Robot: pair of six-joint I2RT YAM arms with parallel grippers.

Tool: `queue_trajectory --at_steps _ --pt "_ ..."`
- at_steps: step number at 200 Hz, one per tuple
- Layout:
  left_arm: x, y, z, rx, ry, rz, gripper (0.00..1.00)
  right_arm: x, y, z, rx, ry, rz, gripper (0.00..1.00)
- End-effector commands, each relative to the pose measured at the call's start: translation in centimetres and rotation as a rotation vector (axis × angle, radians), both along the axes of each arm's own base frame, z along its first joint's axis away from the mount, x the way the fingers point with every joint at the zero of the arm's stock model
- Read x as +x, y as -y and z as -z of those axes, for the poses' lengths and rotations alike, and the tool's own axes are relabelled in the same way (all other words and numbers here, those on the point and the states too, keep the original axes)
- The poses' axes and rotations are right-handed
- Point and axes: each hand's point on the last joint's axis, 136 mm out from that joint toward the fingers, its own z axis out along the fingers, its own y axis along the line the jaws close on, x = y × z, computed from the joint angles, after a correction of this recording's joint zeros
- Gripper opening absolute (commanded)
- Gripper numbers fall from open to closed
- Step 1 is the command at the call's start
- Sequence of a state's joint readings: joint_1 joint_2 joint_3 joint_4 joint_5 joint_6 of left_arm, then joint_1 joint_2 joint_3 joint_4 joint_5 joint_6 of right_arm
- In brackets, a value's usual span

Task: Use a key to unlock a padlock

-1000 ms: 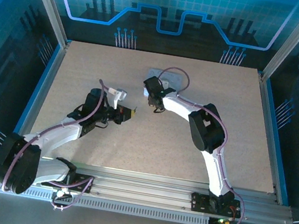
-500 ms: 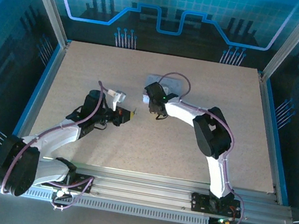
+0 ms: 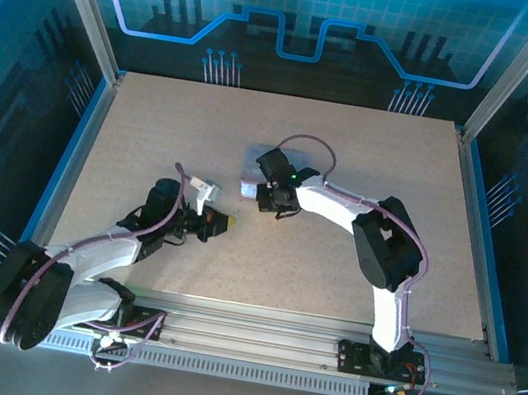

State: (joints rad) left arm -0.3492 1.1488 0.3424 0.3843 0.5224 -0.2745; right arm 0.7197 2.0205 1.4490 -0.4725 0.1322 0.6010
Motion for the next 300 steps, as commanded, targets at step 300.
queue_trajectory --at_steps 300 --pt "1.6 3.1 2.7 -0.076 0.214 0.096 0.00 -5.2 -1.6 -7.9 0.479 -0.271 -0.114 0.06"
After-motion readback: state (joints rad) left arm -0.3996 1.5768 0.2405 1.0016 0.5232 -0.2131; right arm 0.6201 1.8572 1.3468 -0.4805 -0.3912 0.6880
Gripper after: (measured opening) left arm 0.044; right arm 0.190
